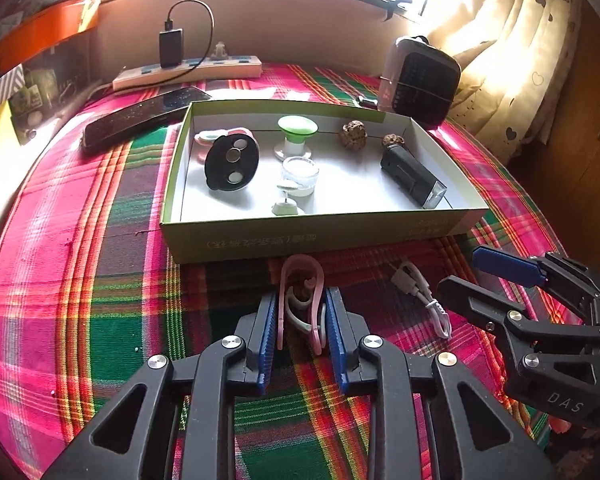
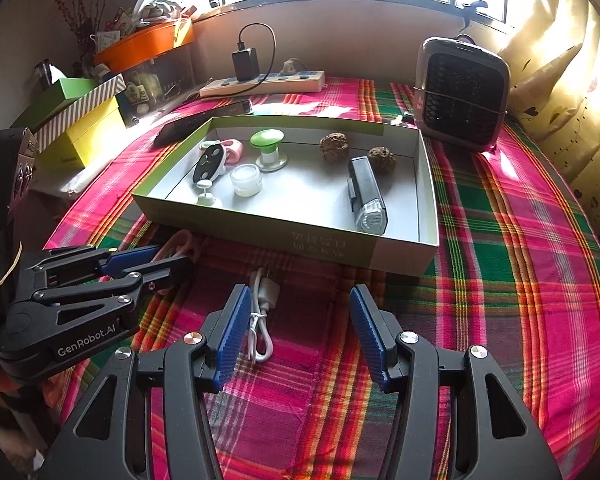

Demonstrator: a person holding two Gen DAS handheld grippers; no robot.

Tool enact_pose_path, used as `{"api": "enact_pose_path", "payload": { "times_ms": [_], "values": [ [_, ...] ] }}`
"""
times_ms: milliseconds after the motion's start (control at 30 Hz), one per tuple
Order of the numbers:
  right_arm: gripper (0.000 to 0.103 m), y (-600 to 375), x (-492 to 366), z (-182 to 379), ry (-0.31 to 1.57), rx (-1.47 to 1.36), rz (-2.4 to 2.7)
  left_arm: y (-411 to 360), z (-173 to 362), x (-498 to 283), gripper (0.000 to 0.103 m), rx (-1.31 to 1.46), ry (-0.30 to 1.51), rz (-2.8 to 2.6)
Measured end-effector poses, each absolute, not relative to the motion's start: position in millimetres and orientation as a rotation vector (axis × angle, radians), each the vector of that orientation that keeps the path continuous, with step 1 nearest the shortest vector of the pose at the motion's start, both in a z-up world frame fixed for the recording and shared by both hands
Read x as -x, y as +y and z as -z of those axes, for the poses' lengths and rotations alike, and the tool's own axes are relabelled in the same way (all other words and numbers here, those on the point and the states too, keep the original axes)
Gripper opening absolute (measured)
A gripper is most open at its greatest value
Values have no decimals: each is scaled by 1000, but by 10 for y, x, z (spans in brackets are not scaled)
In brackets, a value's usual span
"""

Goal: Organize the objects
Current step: 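Close left tool on the pink ear hook while right tool grips the white cable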

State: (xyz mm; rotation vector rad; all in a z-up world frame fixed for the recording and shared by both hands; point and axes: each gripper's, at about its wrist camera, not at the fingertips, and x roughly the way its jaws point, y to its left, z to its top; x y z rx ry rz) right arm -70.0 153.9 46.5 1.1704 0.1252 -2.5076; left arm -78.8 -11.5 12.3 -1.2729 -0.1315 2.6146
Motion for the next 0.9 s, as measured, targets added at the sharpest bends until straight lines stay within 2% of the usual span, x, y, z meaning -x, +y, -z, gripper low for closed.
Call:
{"api": "enact_pose_path", "payload": {
  "times_ms": [667,733,800,900],
  "values": [
    [52,1295,768,-304,207,-1201,2489,-225,-109,757,22,1233,-140,-2625],
    [50,1285,771,-303,220,-1202,2498,-228,-108,759,22,1233,-142,-2624],
    [43,1287,779,-305,235,-1203,2512,-230,-107,761,22,1232,-143,-2624],
    [42,1290,785,-306,238,-1203,2513,-229,-107,761,22,1233,-137,-2626]
  ]
}}
